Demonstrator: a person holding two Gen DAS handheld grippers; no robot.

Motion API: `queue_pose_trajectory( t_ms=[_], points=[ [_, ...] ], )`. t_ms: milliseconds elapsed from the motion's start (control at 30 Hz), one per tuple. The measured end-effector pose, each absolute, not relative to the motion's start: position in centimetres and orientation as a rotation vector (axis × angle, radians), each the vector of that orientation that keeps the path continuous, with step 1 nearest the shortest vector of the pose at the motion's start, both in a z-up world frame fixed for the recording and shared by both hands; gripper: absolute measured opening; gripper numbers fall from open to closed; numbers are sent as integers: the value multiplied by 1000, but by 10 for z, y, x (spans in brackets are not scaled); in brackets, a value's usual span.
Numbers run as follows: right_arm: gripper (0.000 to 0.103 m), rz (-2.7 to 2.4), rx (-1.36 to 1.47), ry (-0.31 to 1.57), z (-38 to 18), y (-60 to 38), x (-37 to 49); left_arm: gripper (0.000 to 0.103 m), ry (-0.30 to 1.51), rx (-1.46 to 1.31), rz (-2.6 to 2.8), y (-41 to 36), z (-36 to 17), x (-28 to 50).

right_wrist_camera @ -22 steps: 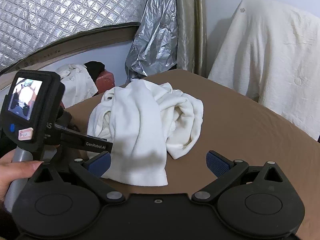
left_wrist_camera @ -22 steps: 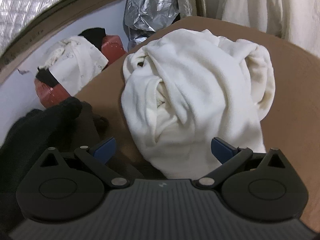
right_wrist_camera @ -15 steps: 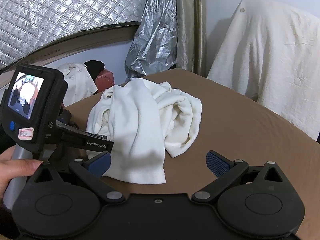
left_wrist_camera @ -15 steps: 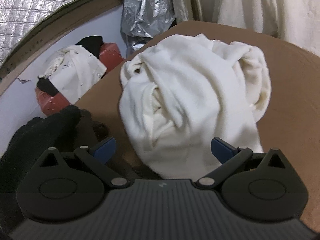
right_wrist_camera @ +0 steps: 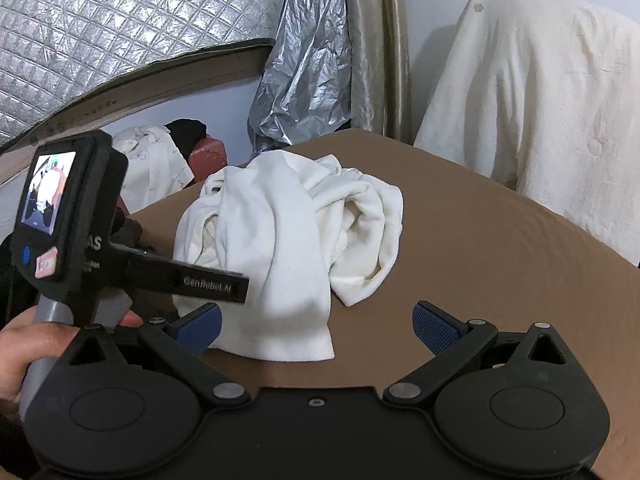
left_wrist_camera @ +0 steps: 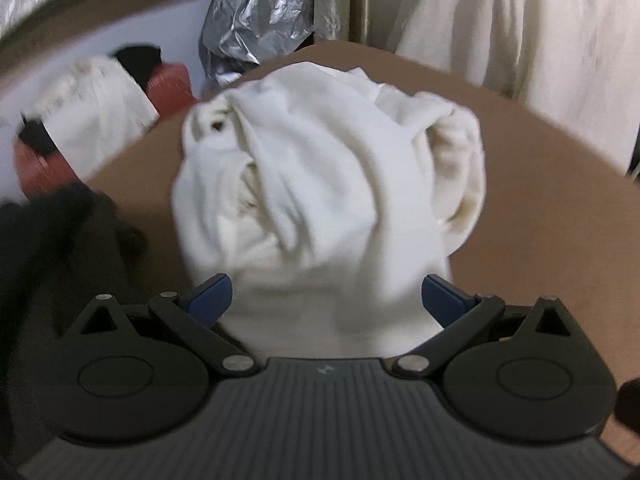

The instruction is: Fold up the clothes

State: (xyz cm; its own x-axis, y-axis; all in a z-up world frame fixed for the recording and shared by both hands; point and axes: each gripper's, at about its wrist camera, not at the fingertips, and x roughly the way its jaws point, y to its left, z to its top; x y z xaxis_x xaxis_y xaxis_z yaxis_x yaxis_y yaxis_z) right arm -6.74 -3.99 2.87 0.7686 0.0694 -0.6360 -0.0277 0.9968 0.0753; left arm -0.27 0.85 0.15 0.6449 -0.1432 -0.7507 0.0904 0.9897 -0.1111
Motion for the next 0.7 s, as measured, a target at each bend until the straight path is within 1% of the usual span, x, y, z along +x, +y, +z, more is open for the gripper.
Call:
queue_pose_trajectory(
  t_ms=[700],
  points=[
    [103, 22, 65, 718, 27, -38, -67, 103, 834, -7, -60, 11, 3, -4]
  ],
)
